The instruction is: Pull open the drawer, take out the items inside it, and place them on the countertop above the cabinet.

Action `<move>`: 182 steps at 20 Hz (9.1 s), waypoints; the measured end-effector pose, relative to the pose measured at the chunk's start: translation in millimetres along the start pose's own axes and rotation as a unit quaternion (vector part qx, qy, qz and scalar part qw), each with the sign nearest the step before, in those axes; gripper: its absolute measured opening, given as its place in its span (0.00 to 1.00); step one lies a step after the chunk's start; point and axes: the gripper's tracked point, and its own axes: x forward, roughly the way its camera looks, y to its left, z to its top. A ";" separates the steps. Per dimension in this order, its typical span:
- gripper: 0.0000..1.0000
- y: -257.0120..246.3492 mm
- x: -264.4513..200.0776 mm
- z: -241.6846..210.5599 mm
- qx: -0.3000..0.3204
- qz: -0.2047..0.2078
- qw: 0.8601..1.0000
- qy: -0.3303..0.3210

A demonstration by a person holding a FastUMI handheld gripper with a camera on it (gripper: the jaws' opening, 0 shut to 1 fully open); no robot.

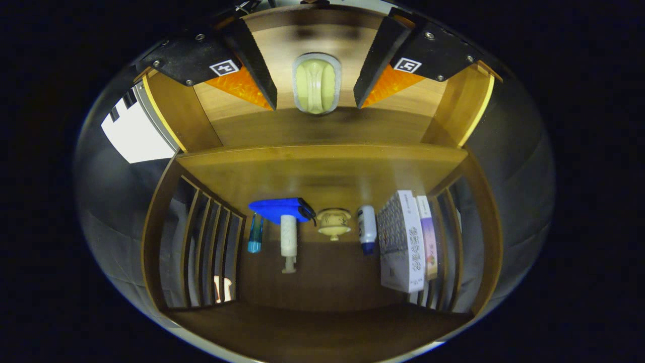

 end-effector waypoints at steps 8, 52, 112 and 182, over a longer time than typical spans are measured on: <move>0.89 -9.2 42.5 -34.9 -0.024 -0.040 0.994 0.101; 0.13 10.3 68.8 148.8 -0.027 0.006 0.992 -0.127; 0.94 0.8 -84.4 -108.3 -0.007 0.029 0.982 -0.186; 0.93 -70.8 -174.8 99.2 -0.018 -0.017 0.958 -0.285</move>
